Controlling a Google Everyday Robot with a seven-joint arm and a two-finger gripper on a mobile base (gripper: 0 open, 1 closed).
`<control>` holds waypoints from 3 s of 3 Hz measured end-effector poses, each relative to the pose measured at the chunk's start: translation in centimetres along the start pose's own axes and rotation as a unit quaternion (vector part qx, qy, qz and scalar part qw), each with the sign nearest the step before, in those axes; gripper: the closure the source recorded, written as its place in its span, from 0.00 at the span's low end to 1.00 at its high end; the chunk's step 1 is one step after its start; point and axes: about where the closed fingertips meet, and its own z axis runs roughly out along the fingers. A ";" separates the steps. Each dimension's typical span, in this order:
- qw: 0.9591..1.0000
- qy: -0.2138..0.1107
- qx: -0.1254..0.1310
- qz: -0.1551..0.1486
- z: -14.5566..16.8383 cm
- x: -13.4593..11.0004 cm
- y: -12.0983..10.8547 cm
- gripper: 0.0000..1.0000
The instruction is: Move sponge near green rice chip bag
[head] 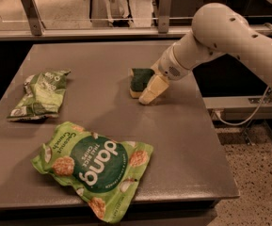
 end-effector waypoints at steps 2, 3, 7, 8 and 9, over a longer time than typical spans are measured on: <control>1.000 0.000 0.000 0.000 -0.6 -0.5 -0.1 0.88; 1.000 0.004 -0.005 0.001 -0.4 -0.4 0.0 1.00; 0.991 -0.074 -0.082 -0.076 -7.3 -3.3 1.5 1.00; 0.984 -0.087 -0.127 -0.086 -7.3 -4.2 5.4 1.00; 0.980 -0.090 -0.148 -0.097 -7.8 -5.1 8.4 1.00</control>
Offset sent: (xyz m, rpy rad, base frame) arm 0.0000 0.0000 0.0058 0.0000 0.0000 0.0001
